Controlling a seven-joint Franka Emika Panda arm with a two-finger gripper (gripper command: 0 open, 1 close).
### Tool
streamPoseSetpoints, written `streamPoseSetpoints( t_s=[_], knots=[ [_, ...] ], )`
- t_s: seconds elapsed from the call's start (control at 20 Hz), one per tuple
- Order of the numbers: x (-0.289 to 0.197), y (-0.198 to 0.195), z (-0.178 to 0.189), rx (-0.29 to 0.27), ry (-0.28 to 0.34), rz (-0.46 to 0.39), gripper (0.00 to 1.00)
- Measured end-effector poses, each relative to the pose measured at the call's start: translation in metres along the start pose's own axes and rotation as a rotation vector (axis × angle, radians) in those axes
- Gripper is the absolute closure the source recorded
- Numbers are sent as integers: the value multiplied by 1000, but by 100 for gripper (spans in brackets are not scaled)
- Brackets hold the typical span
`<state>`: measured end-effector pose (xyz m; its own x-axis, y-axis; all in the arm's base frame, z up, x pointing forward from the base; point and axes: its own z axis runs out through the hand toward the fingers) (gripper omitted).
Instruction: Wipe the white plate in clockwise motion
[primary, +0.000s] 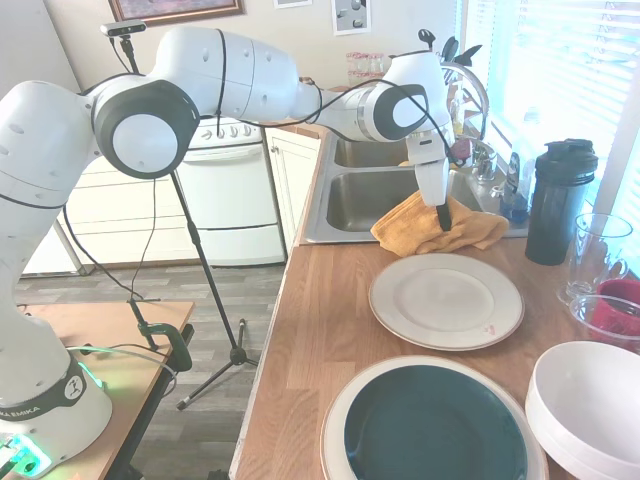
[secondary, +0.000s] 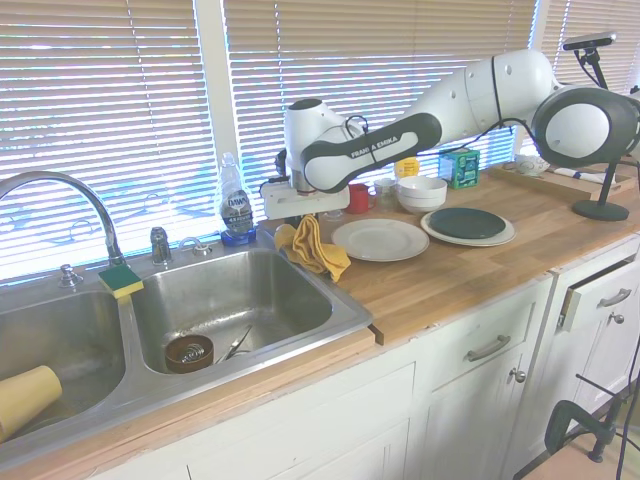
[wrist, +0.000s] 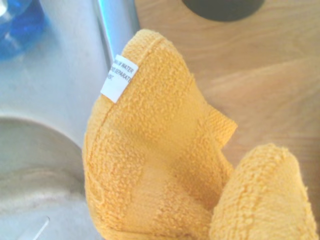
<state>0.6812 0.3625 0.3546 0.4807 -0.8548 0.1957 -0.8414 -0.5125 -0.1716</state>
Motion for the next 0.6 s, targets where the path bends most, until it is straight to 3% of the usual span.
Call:
streamPoseSetpoints(
  t_s=[0.4, 0.6],
  knots=[
    [0, 7, -10, -8, -26, -14, 0],
    [1, 11, -35, -13, -43, -36, 0]
  ],
)
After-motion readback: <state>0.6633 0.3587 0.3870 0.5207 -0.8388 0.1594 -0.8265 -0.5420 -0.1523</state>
